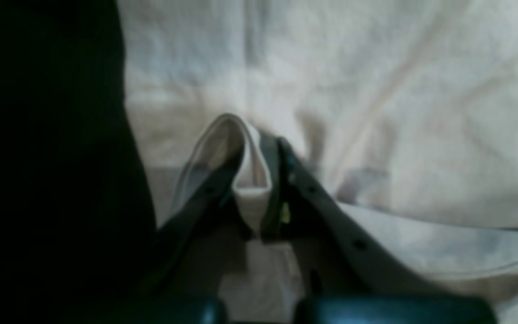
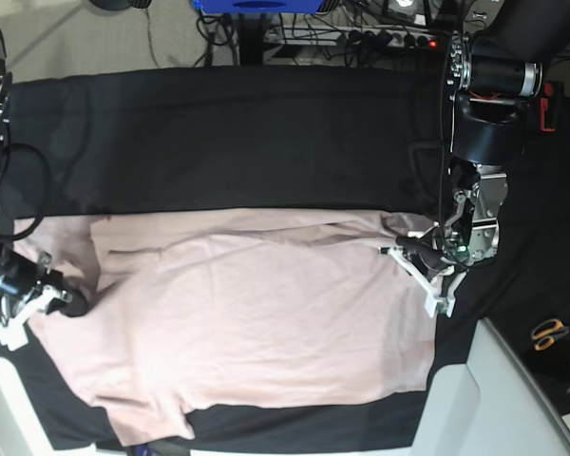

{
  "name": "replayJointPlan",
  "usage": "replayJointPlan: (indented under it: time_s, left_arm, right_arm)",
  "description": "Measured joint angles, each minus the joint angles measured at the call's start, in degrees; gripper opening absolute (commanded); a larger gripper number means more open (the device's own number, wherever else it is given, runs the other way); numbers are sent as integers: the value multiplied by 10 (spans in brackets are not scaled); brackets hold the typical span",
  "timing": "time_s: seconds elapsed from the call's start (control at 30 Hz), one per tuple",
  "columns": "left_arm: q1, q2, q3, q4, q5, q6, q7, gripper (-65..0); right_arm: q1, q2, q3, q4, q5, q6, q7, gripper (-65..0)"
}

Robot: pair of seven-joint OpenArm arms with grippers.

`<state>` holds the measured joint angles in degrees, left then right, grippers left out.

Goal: Fold the T-shirt properly
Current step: 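Lower the held edge and open both grippers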

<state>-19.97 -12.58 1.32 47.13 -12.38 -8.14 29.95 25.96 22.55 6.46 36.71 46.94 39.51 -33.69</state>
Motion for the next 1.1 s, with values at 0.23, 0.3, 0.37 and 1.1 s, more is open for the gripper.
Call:
replayJointPlan:
  time_s: [0.23,0.3,0.37,1.1]
  left_arm:
    - [1,0,-1,1,0,0,-16,-650]
    - [1,0,-1,1,0,0,-24,-650]
    - [2,0,-1,0,0,0,-25,-650]
    - [1,0,-2,0,-1,0,-28,-650]
  right_arm:
    - [0,-3,-48,-1,0,0,27,-648]
    - [0,-3,-47,-2,0,0,31,-648]
    - [0,-3,-45,-2,0,0,31,-648]
    - [0,-3,-45,-3,3,0,52,-648]
